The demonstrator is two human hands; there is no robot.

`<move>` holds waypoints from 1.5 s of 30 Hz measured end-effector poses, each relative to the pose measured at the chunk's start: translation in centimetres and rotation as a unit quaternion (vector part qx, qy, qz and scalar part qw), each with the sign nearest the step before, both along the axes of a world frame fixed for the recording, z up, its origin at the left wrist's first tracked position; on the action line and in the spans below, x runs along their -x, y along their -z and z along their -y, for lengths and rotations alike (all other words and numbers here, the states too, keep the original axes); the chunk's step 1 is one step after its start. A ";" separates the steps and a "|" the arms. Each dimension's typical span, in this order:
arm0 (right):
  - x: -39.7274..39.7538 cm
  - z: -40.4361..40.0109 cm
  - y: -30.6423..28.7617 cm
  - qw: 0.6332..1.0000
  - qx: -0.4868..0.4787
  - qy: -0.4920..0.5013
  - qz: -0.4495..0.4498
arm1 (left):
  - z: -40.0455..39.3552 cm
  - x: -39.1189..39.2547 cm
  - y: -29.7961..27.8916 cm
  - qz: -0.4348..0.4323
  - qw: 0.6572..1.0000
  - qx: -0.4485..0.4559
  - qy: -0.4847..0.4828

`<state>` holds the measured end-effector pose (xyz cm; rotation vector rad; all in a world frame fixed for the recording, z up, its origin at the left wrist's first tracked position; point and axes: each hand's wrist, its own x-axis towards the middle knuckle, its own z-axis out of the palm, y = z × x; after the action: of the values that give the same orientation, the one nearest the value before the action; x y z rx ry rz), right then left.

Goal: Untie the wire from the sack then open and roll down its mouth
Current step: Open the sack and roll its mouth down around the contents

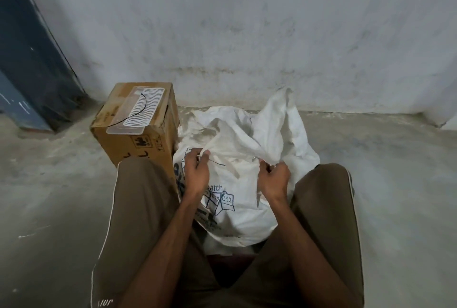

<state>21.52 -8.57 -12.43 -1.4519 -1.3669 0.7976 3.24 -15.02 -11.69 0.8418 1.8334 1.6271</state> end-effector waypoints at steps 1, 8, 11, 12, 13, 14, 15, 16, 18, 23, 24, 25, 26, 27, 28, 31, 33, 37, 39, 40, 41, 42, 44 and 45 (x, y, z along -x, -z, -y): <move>-0.2 0.0 0.0 1.000 -0.003 -0.004 0.003 | 0.1 0.2 -0.2 0.033 0.999 -0.002 -0.002; 0.1 0.7 0.1 0.996 0.023 -0.053 -0.064 | 0.7 -1.6 -0.5 -0.074 0.994 -0.012 0.073; 0.3 1.5 -1.6 0.989 -0.067 -0.089 -0.098 | 1.1 -2.3 -1.7 -0.239 0.968 -0.075 0.022; 0.3 1.7 -2.1 0.986 -0.092 -0.103 -0.097 | 1.1 -2.4 -2.6 -0.288 0.951 -0.112 0.004; 0.3 1.8 -2.6 0.983 -0.107 -0.116 -0.093 | 1.0 -2.4 -3.8 -0.323 0.935 -0.146 -0.002; 0.3 2.0 -3.0 0.981 -0.116 -0.128 -0.089 | 0.8 -2.3 -5.1 -0.350 0.921 -0.171 0.007; 0.3 2.1 -3.4 0.979 -0.126 -0.140 -0.084 | 0.5 -2.2 -6.3 -0.378 0.906 -0.187 0.031; 0.3 2.2 -3.9 0.976 -0.139 -0.152 -0.077 | 0.1 -2.1 -7.5 -0.414 0.888 -0.193 0.064; 0.2 2.3 -4.6 0.971 -0.154 -0.166 -0.073 | -0.7 -2.0 -9.7 -0.475 0.852 -0.174 0.138; -0.2 2.0 -7.0 0.971 -0.140 -0.180 -0.069 | -2.5 -1.5 -13.5 -0.477 0.838 -0.162 0.207; -0.3 2.0 -7.4 0.972 -0.134 -0.180 -0.064 | -2.7 -1.5 -13.9 -0.459 0.848 -0.150 0.218; -0.4 1.9 -7.9 0.975 -0.122 -0.176 -0.067 | -2.7 -1.5 -14.2 -0.443 0.856 -0.137 0.226; -0.5 1.8 -8.4 0.977 -0.104 -0.169 -0.078 | -2.8 -1.4 -14.4 -0.432 0.863 -0.124 0.232; -0.6 1.7 -8.9 0.979 -0.083 -0.162 -0.092 | -2.8 -1.4 -14.6 -0.428 0.865 -0.115 0.237; -0.7 1.6 -9.5 0.979 -0.060 -0.160 -0.109 | -2.8 -1.3 -14.8 -0.433 0.861 -0.111 0.243; -0.8 1.3 -11.8 0.967 0.008 -0.152 -0.206 | -2.6 -1.1 -15.6 -0.429 0.853 -0.110 0.275; -0.7 0.8 -13.2 0.945 0.061 -0.113 -0.301 | -2.6 -1.2 -16.1 -0.403 0.857 -0.106 0.302; -0.6 -1.4 -16.3 0.915 0.155 -0.085 -0.363 | -2.7 -1.7 -17.3 -0.426 0.836 -0.109 0.328; -0.6 -2.7 -17.6 0.917 0.180 -0.085 -0.346 | -2.8 -2.3 -18.0 -0.428 0.825 -0.108 0.353; -0.6 -3.5 -18.1 0.914 0.201 -0.080 -0.343 | -2.7 -2.6 -18.1 -0.425 0.821 -0.098 0.369; -0.7 -4.1 -18.7 0.908 0.219 -0.076 -0.350 | -2.7 -2.8 -18.2 -0.414 0.819 -0.081 0.389; -0.8 -4.7 -19.1 0.902 0.228 -0.072 -0.359 | -2.6 -2.9 -18.2 -0.385 0.822 -0.062 0.414; -1.0 -5.7 -19.9 0.903 0.227 -0.049 -0.362 | -2.6 -2.9 -18.3 -0.293 0.840 -0.035 0.456; -1.0 -5.9 -20.2 0.908 0.222 -0.033 -0.353 | -2.7 -2.9 -18.4 -0.253 0.850 -0.026 0.460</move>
<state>22.57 -2.66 7.74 -1.2451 -0.6977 1.5711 6.10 -12.36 6.75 1.9353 1.2772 0.8570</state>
